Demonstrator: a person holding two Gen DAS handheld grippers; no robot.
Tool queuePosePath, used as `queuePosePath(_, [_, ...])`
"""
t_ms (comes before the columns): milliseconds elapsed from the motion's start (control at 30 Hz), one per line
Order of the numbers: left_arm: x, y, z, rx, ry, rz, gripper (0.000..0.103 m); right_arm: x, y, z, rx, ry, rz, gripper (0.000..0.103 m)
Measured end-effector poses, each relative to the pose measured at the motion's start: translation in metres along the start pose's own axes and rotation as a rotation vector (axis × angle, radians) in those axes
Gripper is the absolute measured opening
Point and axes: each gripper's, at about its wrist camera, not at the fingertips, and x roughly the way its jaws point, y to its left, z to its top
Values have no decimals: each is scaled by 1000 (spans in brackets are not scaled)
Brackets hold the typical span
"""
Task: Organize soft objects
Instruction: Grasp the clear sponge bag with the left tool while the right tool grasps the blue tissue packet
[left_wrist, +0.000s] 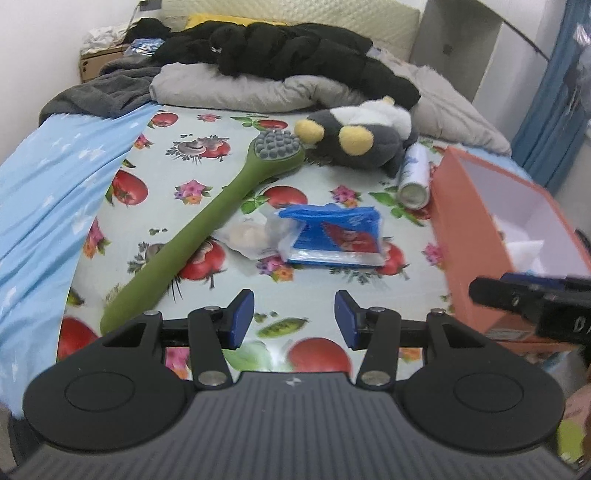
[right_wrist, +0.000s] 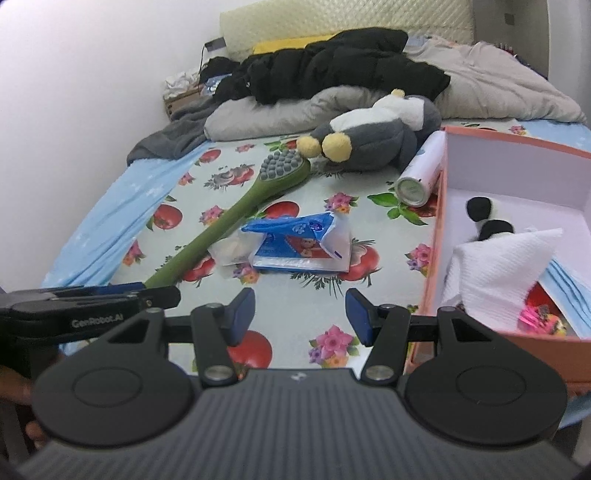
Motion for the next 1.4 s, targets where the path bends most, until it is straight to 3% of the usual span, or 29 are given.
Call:
queuePosePath(167, [46, 9, 9, 94, 35, 47, 58, 40, -5, 16, -25, 32, -10, 57])
queuePosePath(533, [127, 10, 24, 413, 92, 107, 61, 113, -11, 53, -123, 114, -14, 57])
queuePosePath(733, [153, 11, 33, 587, 110, 90, 61, 143, 4, 75, -319, 167, 26, 57])
queuePosePath(800, [160, 11, 35, 659, 123, 72, 62, 153, 10, 80, -397, 184, 46, 62])
queuePosePath(867, [167, 10, 34, 737, 154, 54, 62, 163, 17, 82, -500, 213, 69, 62])
queuePosePath(1000, [172, 9, 30, 869, 134, 21, 64, 175, 28, 83, -692, 247, 119, 62])
queuePosePath(1300, [188, 14, 51, 914, 144, -43, 64, 210, 26, 84, -805, 354, 190, 61])
queuePosePath(1400, [190, 19, 56, 869, 174, -78, 57, 214, 26, 80, -825, 379, 200, 54])
